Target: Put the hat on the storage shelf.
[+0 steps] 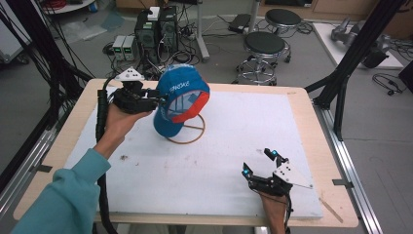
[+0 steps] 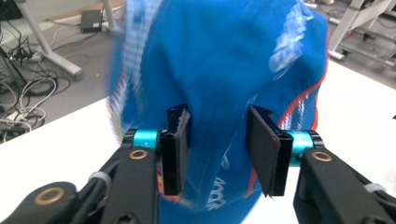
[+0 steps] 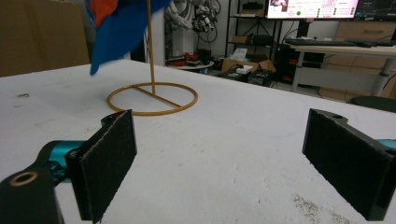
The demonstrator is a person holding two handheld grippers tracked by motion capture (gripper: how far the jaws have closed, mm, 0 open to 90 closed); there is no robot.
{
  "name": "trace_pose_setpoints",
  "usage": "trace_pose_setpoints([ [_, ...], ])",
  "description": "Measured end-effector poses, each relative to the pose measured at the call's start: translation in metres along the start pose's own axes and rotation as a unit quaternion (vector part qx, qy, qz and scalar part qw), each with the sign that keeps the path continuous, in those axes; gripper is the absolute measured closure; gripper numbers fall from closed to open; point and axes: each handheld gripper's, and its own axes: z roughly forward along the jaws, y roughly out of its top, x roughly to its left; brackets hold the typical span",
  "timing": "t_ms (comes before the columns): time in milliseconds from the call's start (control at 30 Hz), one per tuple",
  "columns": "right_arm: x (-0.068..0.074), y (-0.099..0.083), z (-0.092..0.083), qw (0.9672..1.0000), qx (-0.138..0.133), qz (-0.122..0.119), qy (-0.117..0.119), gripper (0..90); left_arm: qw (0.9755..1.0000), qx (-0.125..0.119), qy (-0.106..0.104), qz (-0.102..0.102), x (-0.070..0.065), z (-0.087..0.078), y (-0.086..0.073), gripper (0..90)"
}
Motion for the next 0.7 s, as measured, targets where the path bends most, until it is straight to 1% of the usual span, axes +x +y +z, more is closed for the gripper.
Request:
trace_pose_setpoints([
  [67, 0.000, 0.000, 0.000, 1.0000, 0.001, 0.000, 0.000, 8.8, 1.0000, -0.002, -0.002, 0.001, 0.001, -0.002, -0.002, 57.0],
  [100, 0.000, 0.000, 0.000, 1.0000, 0.001, -0.001, -0.001, 8.8, 1.0000, -0.004, -0.004, 0.002, 0.001, -0.002, -0.003, 55.2],
  [200, 0.000, 0.000, 0.000, 1.0000, 0.001, -0.001, -0.001, 8.8, 0.9998, -0.016, -0.010, 0.007, 0.002, -0.006, -0.007, 46.8],
  [233, 0.001, 0.000, 0.000, 1.0000, 0.002, 0.001, -0.001, 8.8, 0.9997, -0.018, -0.011, 0.009, 0.002, -0.007, -0.008, 43.8],
  [300, 0.000, 0.000, 0.000, 1.0000, 0.001, -0.001, -0.001, 8.8, 0.9995, -0.028, -0.012, 0.010, 0.003, -0.010, -0.012, 34.4],
  [367, 0.000, 0.000, 0.000, 1.0000, 0.003, 0.003, 0.000, 8.8, 0.9992, -0.034, -0.012, 0.017, 0.004, -0.014, -0.016, 25.7],
  [400, 0.000, 0.000, 0.000, 1.0000, 0.003, 0.002, -0.001, 8.8, 0.9990, -0.035, -0.016, 0.023, 0.005, -0.017, -0.019, 22.2],
  [467, 0.000, 0.000, 0.000, 1.0000, 0.003, 0.002, 0.000, 8.8, 0.9988, -0.036, -0.024, 0.023, 0.007, -0.022, -0.026, 20.9],
  [500, 0.000, 0.000, 0.000, 1.0000, 0.004, 0.002, 0.000, 8.8, 0.9986, -0.035, -0.028, 0.026, 0.009, -0.024, -0.030, 18.4],
  [567, 0.000, 0.000, 0.000, 1.0000, 0.002, 0.000, -0.002, 8.8, 0.9983, -0.040, -0.028, 0.032, 0.010, -0.031, -0.039, 17.4],
  [667, 0.001, 0.000, 0.000, 1.0000, 0.003, -0.002, -0.002, 8.8, 0.9971, -0.058, -0.033, 0.036, 0.011, -0.043, -0.056, 17.4],
  [700, 0.001, 0.000, 0.000, 1.0000, 0.002, 0.000, -0.002, 8.8, 0.9960, -0.072, -0.036, 0.039, 0.011, -0.048, -0.065, 17.4],
])
